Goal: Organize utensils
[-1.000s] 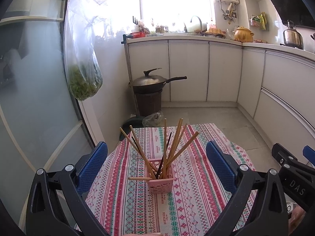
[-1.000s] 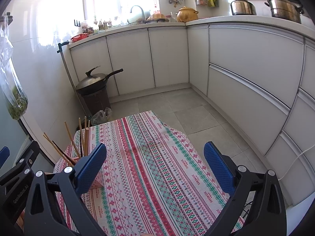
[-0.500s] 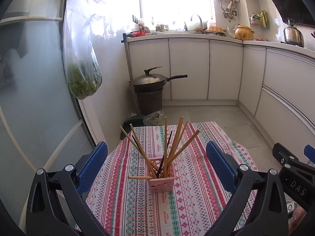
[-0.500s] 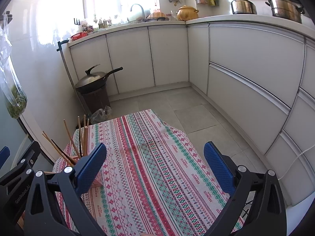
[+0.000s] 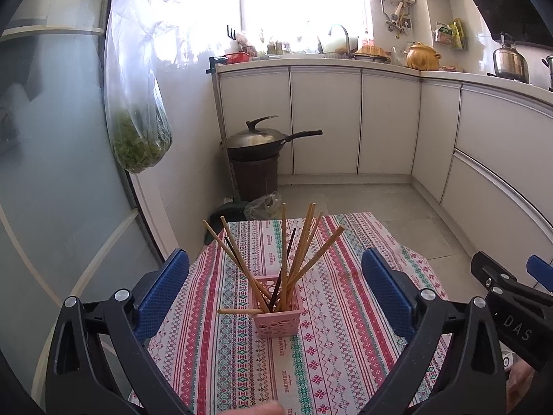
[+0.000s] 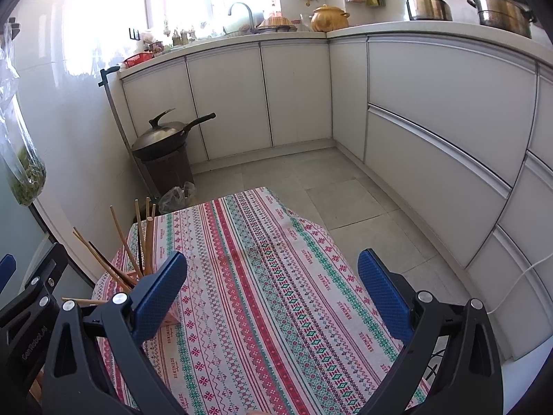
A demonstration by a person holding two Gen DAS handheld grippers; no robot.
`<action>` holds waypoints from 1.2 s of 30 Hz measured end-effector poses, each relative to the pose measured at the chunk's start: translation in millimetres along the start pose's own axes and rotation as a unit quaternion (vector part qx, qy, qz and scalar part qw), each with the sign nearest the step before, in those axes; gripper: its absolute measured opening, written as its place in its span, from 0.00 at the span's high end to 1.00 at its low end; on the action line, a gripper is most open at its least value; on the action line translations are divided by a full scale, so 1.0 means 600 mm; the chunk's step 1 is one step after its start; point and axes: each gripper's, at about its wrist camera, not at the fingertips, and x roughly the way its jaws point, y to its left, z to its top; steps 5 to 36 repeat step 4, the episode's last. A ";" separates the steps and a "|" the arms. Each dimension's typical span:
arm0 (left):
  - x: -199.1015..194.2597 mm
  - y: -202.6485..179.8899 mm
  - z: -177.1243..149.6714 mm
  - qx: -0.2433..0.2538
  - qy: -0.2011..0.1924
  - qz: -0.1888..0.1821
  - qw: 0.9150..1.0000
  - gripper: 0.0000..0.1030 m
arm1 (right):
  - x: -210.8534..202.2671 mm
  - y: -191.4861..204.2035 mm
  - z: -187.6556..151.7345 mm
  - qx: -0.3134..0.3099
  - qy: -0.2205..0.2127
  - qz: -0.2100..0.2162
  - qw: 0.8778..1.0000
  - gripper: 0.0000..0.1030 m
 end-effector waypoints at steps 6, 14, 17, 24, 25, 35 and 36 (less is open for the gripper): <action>-0.002 0.002 0.000 -0.002 -0.005 0.006 1.000 0.07 | -0.001 0.000 0.000 0.001 0.001 0.001 1.000 0.06; -0.002 0.002 0.000 -0.002 -0.005 0.006 1.000 0.07 | -0.001 0.000 0.000 0.001 0.001 0.001 1.000 0.06; -0.002 0.002 0.000 -0.002 -0.005 0.006 1.000 0.07 | -0.001 0.000 0.000 0.001 0.001 0.001 1.000 0.06; -0.002 0.002 0.000 -0.002 -0.005 0.006 1.000 0.07 | -0.001 0.000 0.000 0.001 0.001 0.001 1.000 0.06; -0.002 0.002 0.000 -0.002 -0.005 0.006 1.000 0.07 | -0.001 0.000 0.000 0.001 0.001 0.001 1.000 0.06; -0.002 0.002 0.000 -0.002 -0.005 0.006 1.000 0.07 | -0.001 0.000 0.000 0.001 0.001 0.001 1.000 0.06; -0.002 0.002 0.000 -0.002 -0.005 0.006 1.000 0.07 | -0.001 0.000 0.000 0.001 0.001 0.001 1.000 0.06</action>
